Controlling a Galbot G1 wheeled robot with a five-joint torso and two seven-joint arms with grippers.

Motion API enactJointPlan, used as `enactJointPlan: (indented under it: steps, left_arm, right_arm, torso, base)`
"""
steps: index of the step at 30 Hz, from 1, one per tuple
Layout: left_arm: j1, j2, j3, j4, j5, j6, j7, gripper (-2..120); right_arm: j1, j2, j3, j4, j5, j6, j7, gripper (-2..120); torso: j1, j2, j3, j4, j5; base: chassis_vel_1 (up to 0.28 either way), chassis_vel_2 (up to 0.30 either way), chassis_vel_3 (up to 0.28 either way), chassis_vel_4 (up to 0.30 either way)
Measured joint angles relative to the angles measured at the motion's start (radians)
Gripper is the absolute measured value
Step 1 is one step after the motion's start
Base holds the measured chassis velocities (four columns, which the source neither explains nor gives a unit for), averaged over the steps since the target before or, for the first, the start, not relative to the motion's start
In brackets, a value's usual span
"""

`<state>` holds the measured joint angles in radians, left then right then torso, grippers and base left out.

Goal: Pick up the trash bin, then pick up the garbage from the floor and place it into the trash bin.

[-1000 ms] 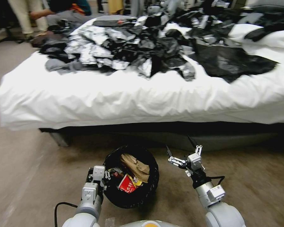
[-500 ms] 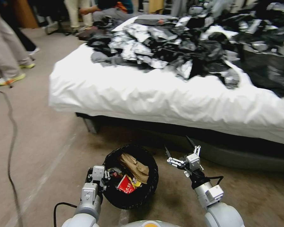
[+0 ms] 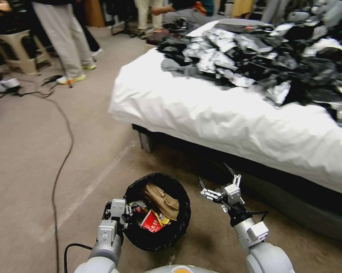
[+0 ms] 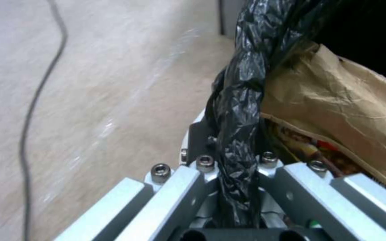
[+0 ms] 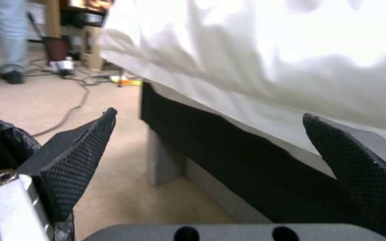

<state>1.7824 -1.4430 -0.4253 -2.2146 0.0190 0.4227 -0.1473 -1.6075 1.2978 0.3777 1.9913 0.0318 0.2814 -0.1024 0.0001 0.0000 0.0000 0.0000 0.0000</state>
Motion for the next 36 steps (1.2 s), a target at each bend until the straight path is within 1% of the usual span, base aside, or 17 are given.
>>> enactJointPlan:
  steps: [36]
  left_arm:
    - [-0.005, 0.001, 0.001, -0.005, -0.001, 0.001, 0.001, 0]
  right_arm:
    - [-0.002, 0.003, -0.004, 0.007, -0.005, -0.006, -0.002, 100]
  torso:
    - [0.000, 0.000, 0.000, 0.0000, 0.0000]
  base:
    - [0.127, 0.130, 0.124, 0.125]
